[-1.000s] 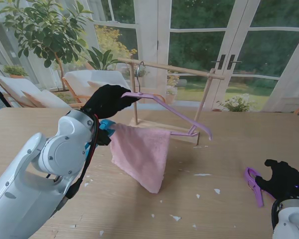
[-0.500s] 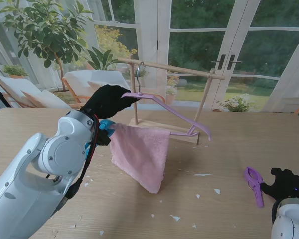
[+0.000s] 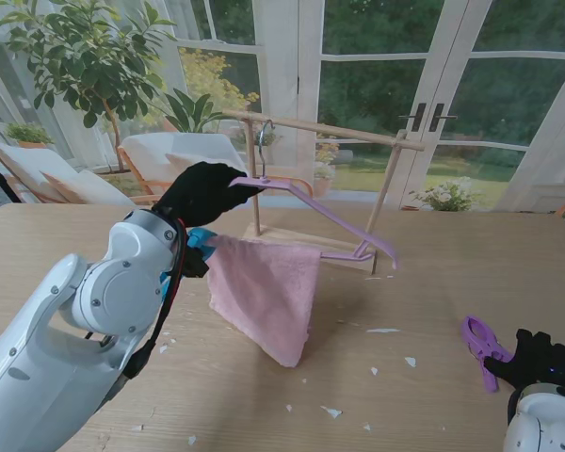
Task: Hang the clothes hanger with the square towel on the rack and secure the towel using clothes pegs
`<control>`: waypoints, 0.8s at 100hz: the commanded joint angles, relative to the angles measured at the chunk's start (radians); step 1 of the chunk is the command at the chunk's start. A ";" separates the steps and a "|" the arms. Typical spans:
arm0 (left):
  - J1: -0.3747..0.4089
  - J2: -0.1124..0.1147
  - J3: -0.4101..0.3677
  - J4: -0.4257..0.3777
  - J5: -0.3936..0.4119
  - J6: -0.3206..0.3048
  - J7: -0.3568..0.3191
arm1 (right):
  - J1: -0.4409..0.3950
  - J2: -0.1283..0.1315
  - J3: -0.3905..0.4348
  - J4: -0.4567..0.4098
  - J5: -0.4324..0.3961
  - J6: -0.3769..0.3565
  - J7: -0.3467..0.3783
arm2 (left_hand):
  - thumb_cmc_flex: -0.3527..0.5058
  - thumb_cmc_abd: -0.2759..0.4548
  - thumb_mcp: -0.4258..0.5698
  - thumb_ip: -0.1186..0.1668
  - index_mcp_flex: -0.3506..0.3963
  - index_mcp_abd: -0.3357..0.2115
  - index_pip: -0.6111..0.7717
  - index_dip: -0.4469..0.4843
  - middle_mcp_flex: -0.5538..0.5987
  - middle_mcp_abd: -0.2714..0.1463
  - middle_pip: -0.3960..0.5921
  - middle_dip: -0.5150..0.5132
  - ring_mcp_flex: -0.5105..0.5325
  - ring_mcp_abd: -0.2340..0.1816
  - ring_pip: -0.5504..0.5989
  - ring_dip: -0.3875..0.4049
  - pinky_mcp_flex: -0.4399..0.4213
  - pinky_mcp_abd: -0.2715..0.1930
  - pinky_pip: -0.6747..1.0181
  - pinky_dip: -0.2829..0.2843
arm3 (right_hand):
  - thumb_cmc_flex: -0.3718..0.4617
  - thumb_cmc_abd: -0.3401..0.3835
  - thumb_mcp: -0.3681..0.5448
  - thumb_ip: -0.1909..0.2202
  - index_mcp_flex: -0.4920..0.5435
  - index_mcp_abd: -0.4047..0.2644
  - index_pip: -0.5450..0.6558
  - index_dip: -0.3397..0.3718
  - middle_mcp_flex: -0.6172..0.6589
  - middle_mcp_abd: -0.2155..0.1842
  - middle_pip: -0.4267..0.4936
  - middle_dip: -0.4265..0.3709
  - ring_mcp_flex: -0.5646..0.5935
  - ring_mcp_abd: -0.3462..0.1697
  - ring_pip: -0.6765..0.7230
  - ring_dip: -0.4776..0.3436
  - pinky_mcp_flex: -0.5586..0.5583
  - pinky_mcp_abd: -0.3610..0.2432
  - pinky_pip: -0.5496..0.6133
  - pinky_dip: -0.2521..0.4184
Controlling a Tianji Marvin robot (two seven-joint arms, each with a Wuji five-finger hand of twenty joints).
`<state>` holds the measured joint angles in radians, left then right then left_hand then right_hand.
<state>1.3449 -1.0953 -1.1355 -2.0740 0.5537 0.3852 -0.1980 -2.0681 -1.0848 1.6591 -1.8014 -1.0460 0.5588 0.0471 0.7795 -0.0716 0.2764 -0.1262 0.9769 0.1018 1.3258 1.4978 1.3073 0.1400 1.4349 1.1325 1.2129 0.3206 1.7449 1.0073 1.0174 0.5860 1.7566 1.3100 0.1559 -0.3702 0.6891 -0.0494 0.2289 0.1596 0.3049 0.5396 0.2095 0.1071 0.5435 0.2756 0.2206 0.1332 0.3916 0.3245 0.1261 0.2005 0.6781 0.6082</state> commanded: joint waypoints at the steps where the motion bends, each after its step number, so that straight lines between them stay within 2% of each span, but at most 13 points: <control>1: 0.000 -0.002 -0.001 -0.011 0.000 0.003 -0.014 | -0.004 -0.009 -0.007 0.003 0.000 0.009 0.019 | 0.021 0.062 -0.012 0.037 0.054 0.014 0.049 0.037 0.040 -0.041 0.043 -0.001 0.049 0.017 0.107 0.010 0.026 0.024 0.337 0.046 | -0.058 -0.016 -0.032 -0.023 -0.071 0.072 -0.030 0.000 -0.041 0.050 -0.120 -0.055 -0.070 0.044 -0.032 -0.035 -0.029 0.016 -0.052 -0.017; 3: 0.000 -0.002 -0.001 -0.011 0.000 0.003 -0.014 | -0.004 -0.008 -0.008 0.004 -0.002 0.011 0.021 | 0.021 0.062 -0.011 0.037 0.054 0.014 0.049 0.037 0.040 -0.041 0.043 -0.001 0.049 0.017 0.107 0.010 0.026 0.024 0.337 0.046 | -0.066 -0.019 -0.040 -0.024 -0.088 0.084 -0.039 0.002 -0.041 0.059 -0.165 -0.074 -0.085 0.052 -0.039 -0.042 -0.030 0.016 -0.061 -0.019; 8: 0.000 -0.002 -0.001 -0.011 0.000 0.003 -0.014 | -0.003 -0.008 -0.010 0.006 -0.009 0.015 0.024 | 0.020 0.061 -0.011 0.037 0.054 0.014 0.049 0.037 0.040 -0.041 0.043 -0.001 0.049 0.016 0.108 0.009 0.026 0.023 0.337 0.046 | -0.080 -0.031 -0.046 -0.026 -0.108 0.099 -0.047 0.009 -0.041 0.072 -0.210 -0.091 -0.110 0.062 -0.047 -0.053 -0.035 0.016 -0.075 -0.021; 16: 0.000 -0.002 0.000 -0.011 0.000 0.004 -0.014 | -0.002 -0.007 -0.014 0.011 -0.017 0.022 0.027 | 0.020 0.061 -0.009 0.037 0.054 0.014 0.049 0.037 0.040 -0.041 0.043 -0.001 0.049 0.016 0.108 0.009 0.026 0.023 0.337 0.045 | -0.086 -0.051 -0.046 -0.027 -0.112 0.113 -0.048 0.015 -0.039 0.075 -0.220 -0.093 -0.115 0.062 -0.047 -0.056 -0.036 0.011 -0.081 -0.020; 39: 0.002 -0.002 0.002 -0.011 0.002 0.007 -0.013 | -0.005 -0.002 -0.020 0.026 -0.015 0.026 0.054 | 0.019 0.059 -0.007 0.038 0.057 0.013 0.049 0.036 0.040 -0.041 0.043 -0.001 0.049 0.013 0.108 0.008 0.026 0.021 0.337 0.045 | -0.113 -0.111 0.022 -0.036 -0.107 0.116 -0.030 0.064 -0.037 0.069 -0.164 -0.060 -0.098 0.020 -0.018 -0.049 -0.027 -0.006 -0.087 0.005; 64: 0.000 -0.002 0.008 -0.012 0.002 0.012 -0.014 | 0.008 0.000 -0.047 0.054 0.006 0.051 0.051 | 0.018 0.056 -0.002 0.038 0.060 0.014 0.048 0.036 0.041 -0.043 0.042 -0.004 0.049 0.011 0.108 0.007 0.027 0.019 0.337 0.044 | -0.114 -0.121 0.036 -0.039 -0.090 0.133 -0.029 0.072 -0.033 0.084 -0.142 -0.051 -0.077 0.025 -0.001 -0.041 -0.012 -0.010 -0.073 0.019; 80: -0.004 -0.002 0.010 -0.011 0.002 0.014 -0.015 | 0.020 0.002 -0.067 0.074 0.001 0.058 0.049 | 0.015 0.055 0.000 0.038 0.062 0.015 0.048 0.036 0.041 -0.043 0.044 -0.005 0.049 0.010 0.109 0.007 0.027 0.017 0.337 0.043 | -0.081 -0.138 0.043 -0.031 -0.079 0.131 -0.002 0.098 -0.037 0.084 -0.039 -0.009 -0.039 0.011 0.062 -0.001 0.003 -0.022 -0.059 0.023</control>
<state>1.3443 -1.0948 -1.1265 -2.0745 0.5567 0.3940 -0.1987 -2.0466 -1.0770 1.6003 -1.7361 -1.0414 0.6146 0.0847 0.7795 -0.0716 0.2764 -0.1261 0.9874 0.1017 1.3258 1.4978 1.3078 0.1400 1.4349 1.1316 1.2130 0.3206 1.7450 1.0072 1.0174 0.5860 1.7567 1.3101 0.0937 -0.4647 0.7184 -0.0494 0.1508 0.2424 0.2840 0.6118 0.1985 0.1575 0.4535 0.2467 0.1577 0.1636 0.4227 0.3012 0.1210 0.1873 0.6123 0.6194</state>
